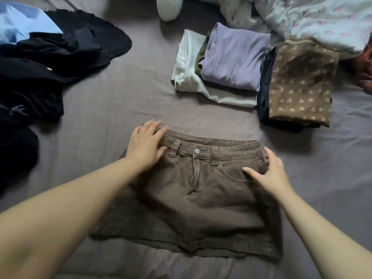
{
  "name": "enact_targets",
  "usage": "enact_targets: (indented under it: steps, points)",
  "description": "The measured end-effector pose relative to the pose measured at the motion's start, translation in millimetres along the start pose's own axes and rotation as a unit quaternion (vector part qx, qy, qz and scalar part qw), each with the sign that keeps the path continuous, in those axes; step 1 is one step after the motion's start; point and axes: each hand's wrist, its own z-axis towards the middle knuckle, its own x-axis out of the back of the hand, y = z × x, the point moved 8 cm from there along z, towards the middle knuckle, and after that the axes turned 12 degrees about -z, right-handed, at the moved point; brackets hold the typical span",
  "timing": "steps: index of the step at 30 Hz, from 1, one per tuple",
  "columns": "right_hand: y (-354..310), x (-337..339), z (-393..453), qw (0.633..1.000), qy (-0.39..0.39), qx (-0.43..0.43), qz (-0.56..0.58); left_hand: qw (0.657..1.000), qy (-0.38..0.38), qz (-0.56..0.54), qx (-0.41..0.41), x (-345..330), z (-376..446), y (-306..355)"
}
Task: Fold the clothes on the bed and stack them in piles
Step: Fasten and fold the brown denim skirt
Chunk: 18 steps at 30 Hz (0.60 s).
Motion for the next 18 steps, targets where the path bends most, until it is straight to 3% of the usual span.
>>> enact_targets:
  steps: [2, 4, 6, 9, 11, 13, 16, 18]
  points:
    - [-39.5, 3.7, 19.6, 0.983, 0.045, 0.121, -0.13, 0.993, -0.072, 0.091, -0.014, -10.9, 26.3, 9.7]
    - [-63.3, -8.2, 37.9, 0.936, 0.011, 0.217, -0.278, 0.978, -0.13, 0.165, -0.018, -18.4, 40.9, 7.5]
    - [-67.9, -15.2, 54.8, 0.903, -0.061, 0.224, -0.36, 0.967, -0.152, 0.202, -0.031, -18.0, 46.2, 4.3]
    - [-63.5, -2.8, 72.7, 0.929, -0.109, 0.176, -0.308, 0.981, -0.099, 0.166, -0.031, -9.3, 46.9, -3.9]
    - [-62.4, 16.7, 80.9, 0.961, -0.057, 0.146, -0.228, 0.996, 0.01, 0.086, -0.006, 3.9, 46.2, -11.9]
    - [-62.6, 24.1, 83.8, 0.97, 0.015, 0.13, -0.204, 0.995, 0.091, 0.019, 0.038, 7.7, 41.7, -21.2]
    - [-52.4, 3.7, 72.9, 0.972, 0.079, 0.066, -0.21, 0.985, 0.147, -0.03, 0.08, -7.0, 20.0, -25.8]
    - [-38.8, -7.4, 46.4, 0.98, 0.161, -0.005, -0.118, 0.989, 0.147, -0.019, 0.019, -26.7, -6.5, -9.1]
